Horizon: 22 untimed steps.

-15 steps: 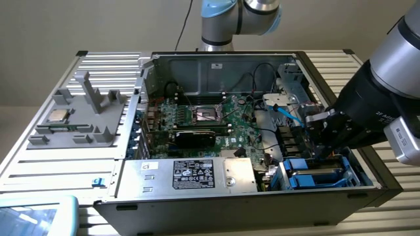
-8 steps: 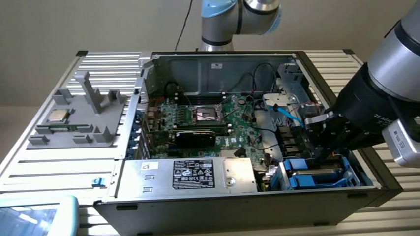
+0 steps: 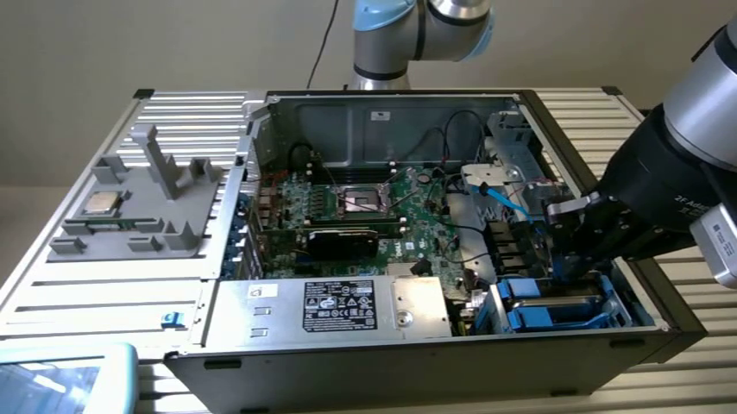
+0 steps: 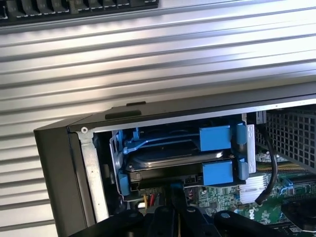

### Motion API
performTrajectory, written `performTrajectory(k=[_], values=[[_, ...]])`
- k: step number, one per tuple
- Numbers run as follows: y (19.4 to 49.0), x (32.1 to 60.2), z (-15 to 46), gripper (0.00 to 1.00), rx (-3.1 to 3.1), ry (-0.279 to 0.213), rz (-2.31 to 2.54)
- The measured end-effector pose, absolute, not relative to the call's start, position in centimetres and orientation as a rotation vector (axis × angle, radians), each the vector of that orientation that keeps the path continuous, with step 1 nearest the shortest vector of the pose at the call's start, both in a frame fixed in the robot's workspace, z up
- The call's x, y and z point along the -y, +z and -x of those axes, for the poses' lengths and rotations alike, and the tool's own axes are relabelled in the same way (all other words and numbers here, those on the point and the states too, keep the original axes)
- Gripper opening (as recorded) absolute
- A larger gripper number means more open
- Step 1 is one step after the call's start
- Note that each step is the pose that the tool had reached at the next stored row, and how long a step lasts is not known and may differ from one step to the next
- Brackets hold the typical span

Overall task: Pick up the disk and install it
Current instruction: 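Insert the second disk wire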

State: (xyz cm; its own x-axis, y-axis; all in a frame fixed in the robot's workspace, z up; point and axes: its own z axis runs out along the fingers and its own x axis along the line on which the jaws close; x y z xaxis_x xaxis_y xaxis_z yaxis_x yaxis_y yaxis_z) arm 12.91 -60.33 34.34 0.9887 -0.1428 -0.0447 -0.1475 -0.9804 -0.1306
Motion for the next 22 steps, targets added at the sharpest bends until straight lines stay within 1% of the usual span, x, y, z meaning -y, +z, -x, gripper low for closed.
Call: performTrajectory(k=[5, 12, 18, 22], values=[[34.2, 60.3, -13.3, 0.11, -0.221, 0.054, 3.004], [33.6, 60.3, -13.3, 0.11, -0.222, 0.075, 3.007], [36.0, 60.2, -13.3, 0.11, -0.222, 0.078, 3.012], [36.8, 59.8, -13.1, 0.11, -0.224, 0.075, 3.033]])
